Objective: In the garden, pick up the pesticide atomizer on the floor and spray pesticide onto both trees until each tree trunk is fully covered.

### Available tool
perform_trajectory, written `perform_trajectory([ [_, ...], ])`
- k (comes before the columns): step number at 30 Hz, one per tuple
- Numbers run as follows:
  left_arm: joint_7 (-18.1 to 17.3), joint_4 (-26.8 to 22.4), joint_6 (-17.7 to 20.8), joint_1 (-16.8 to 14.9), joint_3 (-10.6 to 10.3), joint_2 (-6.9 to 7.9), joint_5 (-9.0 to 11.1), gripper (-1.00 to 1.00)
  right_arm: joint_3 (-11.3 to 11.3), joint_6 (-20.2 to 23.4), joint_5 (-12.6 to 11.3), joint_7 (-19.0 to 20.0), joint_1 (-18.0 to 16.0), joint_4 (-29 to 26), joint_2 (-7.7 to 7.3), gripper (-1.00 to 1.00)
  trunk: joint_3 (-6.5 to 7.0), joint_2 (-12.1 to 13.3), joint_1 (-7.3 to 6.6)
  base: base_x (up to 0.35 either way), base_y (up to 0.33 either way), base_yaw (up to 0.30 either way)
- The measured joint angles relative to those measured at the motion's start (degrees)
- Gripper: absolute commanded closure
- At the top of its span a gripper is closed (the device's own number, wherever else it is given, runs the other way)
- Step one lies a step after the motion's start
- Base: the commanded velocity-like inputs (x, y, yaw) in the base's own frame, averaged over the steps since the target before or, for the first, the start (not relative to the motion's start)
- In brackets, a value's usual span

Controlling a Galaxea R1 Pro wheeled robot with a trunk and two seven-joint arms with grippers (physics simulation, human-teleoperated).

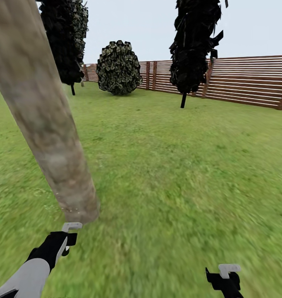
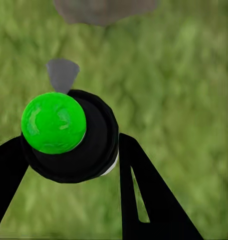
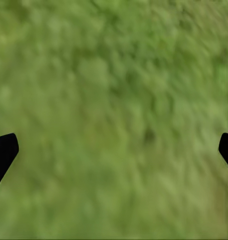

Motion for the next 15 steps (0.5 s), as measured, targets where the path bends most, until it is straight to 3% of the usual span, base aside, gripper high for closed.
perform_trajectory([
  [7,0.0,-0.1,0.0,0.0,0.0,-0.02,0.0,1.00,0.0,0.0,0.0,0.0,0.0,0.0,0.00,-1.00,0.00,0.0,0.00,0.104,-0.275,0.261],
  [15,0.0,-0.2,0.0,0.0,0.0,-0.02,0.0,1.00,0.0,0.0,0.0,0.0,0.0,0.0,0.00,-1.00,0.00,0.0,0.00,0.125,-0.275,0.027],
])
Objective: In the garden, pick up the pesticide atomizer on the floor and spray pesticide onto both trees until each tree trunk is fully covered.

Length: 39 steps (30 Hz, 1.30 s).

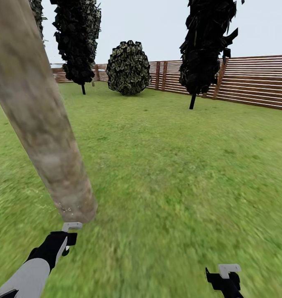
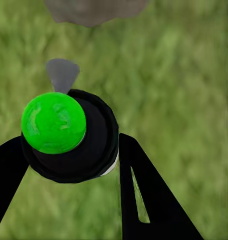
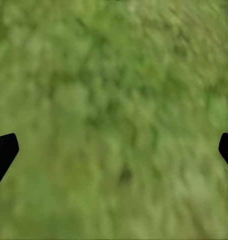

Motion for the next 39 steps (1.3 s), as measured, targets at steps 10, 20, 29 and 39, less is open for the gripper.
perform_trajectory([
  [10,0.0,-0.3,0.0,0.0,0.0,0.08,0.0,1.00,0.0,0.0,0.0,0.0,0.0,0.0,0.05,-1.00,0.00,0.0,0.00,0.011,-0.275,0.166],
  [20,0.0,-0.3,0.1,0.0,0.1,0.09,0.1,1.00,0.0,0.0,0.0,0.0,0.0,0.0,0.09,-1.00,0.00,0.0,0.00,0.042,-0.230,0.277],
  [29,-0.9,-2.5,1.2,-1.5,-0.5,-0.74,2.3,1.00,0.0,0.0,0.1,0.0,0.0,0.1,0.00,-1.00,0.01,0.0,0.00,0.004,-0.007,0.255],
  [39,-5.8,-11.2,9.3,-5.1,-4.9,-1.54,1.5,1.00,-0.1,0.0,0.1,-0.1,0.0,0.0,-0.26,-1.00,0.00,0.0,0.00,0.000,0.000,0.015],
])
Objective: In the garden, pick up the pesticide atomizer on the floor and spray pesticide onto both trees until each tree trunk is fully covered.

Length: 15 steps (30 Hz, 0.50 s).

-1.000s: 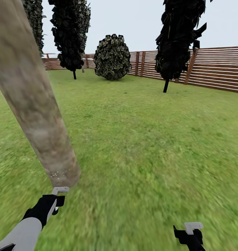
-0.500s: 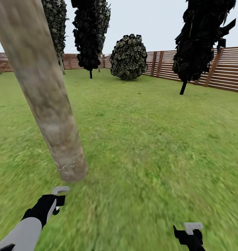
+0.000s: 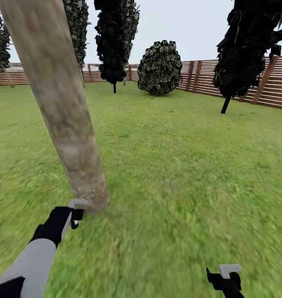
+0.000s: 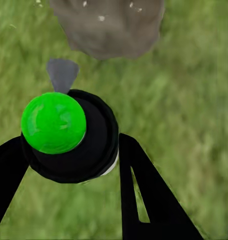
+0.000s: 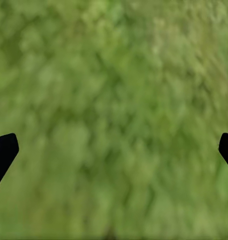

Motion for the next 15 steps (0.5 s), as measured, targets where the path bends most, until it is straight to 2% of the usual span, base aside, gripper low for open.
perform_trajectory([
  [1,-1.7,-0.1,0.0,0.0,0.1,2.04,-0.2,1.00,0.0,0.0,0.0,0.0,0.0,0.0,0.00,-1.00,0.00,0.0,0.00,0.000,0.000,0.000],
  [2,-2.8,-0.1,0.0,0.0,0.1,3.31,0.1,1.00,0.0,0.0,0.0,0.0,0.0,0.0,0.00,-1.00,0.00,0.0,0.00,0.000,0.000,0.000],
  [3,-4.0,-0.2,0.0,0.0,0.1,4.49,0.1,1.00,0.0,0.0,0.0,0.0,0.0,0.0,0.00,-1.00,0.00,0.0,0.00,0.000,0.000,0.000],
  [4,-4.6,-0.2,0.1,0.0,0.0,4.95,0.3,1.00,0.0,0.0,0.0,0.0,0.0,0.0,0.00,-1.00,0.00,0.0,0.00,0.000,0.000,0.000],
  [7,-5.5,-0.3,0.2,0.0,-0.3,4.37,0.6,1.00,0.0,0.0,0.0,0.0,0.0,0.0,0.00,-1.00,0.00,0.0,0.00,0.000,0.000,0.002],
  [9,-5.5,-0.4,0.2,-0.2,-1.2,2.06,0.9,1.00,0.0,0.0,0.0,0.0,0.0,0.0,0.00,-1.00,0.00,0.0,0.00,0.000,0.000,0.156],
  [10,-5.6,-0.4,0.3,-0.8,-1.8,1.53,0.6,1.00,0.0,0.0,-0.1,0.0,0.0,0.0,0.00,-1.00,0.00,0.0,0.00,0.000,0.000,0.241],
  [14,-5.9,-0.4,3.1,-2.4,-2.3,2.21,0.1,1.00,0.0,0.0,0.0,0.0,0.0,0.0,0.00,-1.00,0.00,0.0,0.00,0.000,0.000,0.266],
  [15,-6.0,-0.4,3.5,-3.1,-2.3,3.45,-0.2,1.00,0.0,0.0,0.0,0.0,0.0,0.0,0.00,-1.00,0.00,0.0,0.00,0.000,0.000,0.276],
])
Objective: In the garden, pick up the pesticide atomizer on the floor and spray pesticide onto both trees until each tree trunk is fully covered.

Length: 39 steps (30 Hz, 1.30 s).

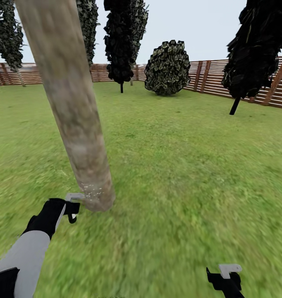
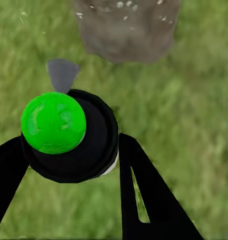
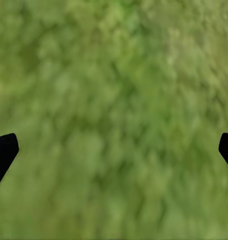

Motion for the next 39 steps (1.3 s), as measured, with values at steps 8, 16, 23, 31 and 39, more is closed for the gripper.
perform_trajectory([
  [8,-3.9,0.0,0.5,-0.4,-4.7,1.20,0.4,1.00,0.0,0.0,-0.1,0.0,0.0,0.0,0.00,-1.00,-0.01,0.0,0.00,0.008,-0.025,0.110],
  [16,-3.9,-4.5,3.6,-0.4,-7.3,1.40,0.3,1.00,0.1,0.0,0.1,0.1,0.0,0.1,0.00,-1.00,-0.01,0.0,0.00,0.118,-0.248,0.001],
  [23,-3.9,-7.5,5.6,-0.4,-7.3,1.62,0.4,1.00,0.0,0.0,0.1,0.1,0.0,0.1,0.00,-1.00,0.00,0.0,0.00,-0.193,-0.225,0.000],
  [31,-3.9,-8.6,5.9,-1.3,-7.2,1.29,0.6,1.00,0.0,0.0,0.1,0.0,0.0,0.1,0.05,-1.00,-0.01,0.0,0.00,0.024,-0.225,0.195],
  [39,-3.9,-8.7,6.6,-1.2,-7.3,1.05,0.4,1.00,0.0,0.0,0.0,0.1,0.0,0.1,0.06,-1.00,-0.01,0.0,0.00,0.195,-0.215,0.090],
])
